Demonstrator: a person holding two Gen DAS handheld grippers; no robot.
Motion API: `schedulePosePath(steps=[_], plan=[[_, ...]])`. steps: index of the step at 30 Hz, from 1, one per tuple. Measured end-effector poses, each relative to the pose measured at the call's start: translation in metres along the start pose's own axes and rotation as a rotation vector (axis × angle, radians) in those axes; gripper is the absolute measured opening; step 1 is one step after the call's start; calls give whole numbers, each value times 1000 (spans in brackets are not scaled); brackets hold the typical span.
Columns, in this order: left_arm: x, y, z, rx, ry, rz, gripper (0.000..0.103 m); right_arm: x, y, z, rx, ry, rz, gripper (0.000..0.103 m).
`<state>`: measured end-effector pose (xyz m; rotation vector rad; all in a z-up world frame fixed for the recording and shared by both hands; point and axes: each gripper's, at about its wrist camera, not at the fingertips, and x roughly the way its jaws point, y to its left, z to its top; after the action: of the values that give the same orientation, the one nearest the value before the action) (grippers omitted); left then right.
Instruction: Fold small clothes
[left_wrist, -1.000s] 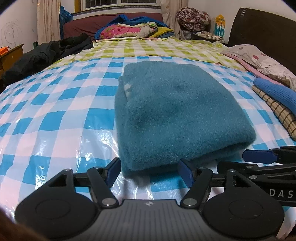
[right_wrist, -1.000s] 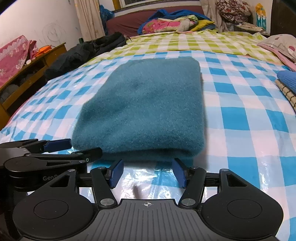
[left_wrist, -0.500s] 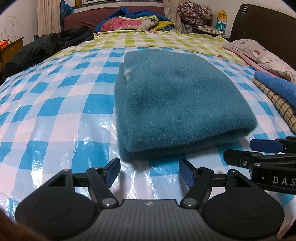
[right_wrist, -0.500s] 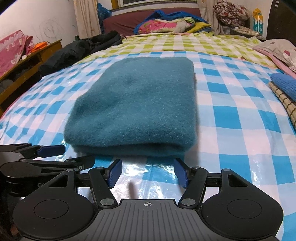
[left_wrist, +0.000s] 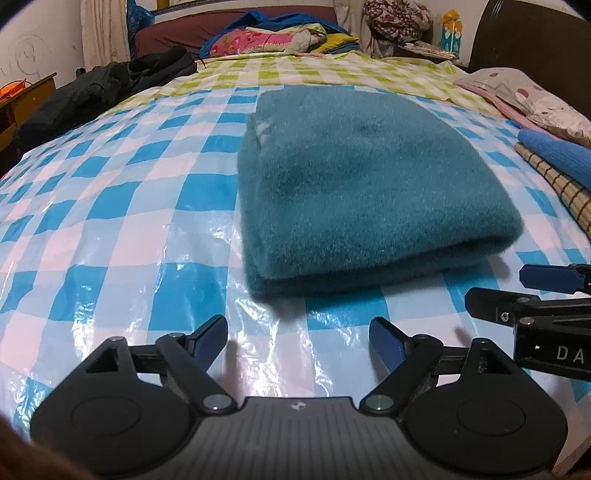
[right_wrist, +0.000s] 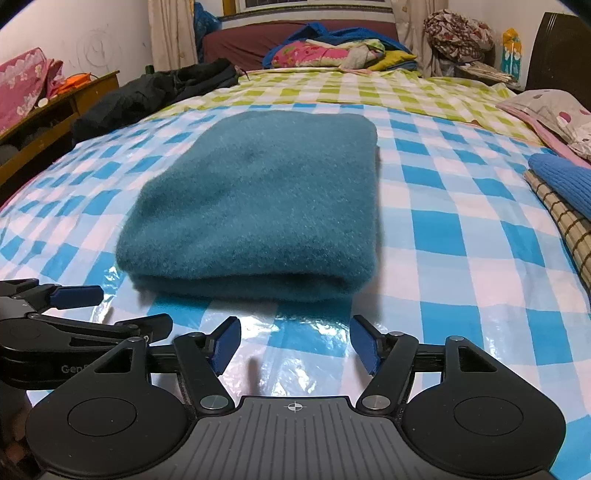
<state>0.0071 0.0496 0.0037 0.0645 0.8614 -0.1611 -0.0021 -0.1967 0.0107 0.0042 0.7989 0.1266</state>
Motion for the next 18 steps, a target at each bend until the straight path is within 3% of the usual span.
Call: schedulePosePath(steps=[7,18], plan=[[0,-3,-6,13,17,36,93,0,-3,-3,1,3,-17,66],[-10,0,-18,-13,-20,35,100,-2,-4,-15,-5,15,-40,68]])
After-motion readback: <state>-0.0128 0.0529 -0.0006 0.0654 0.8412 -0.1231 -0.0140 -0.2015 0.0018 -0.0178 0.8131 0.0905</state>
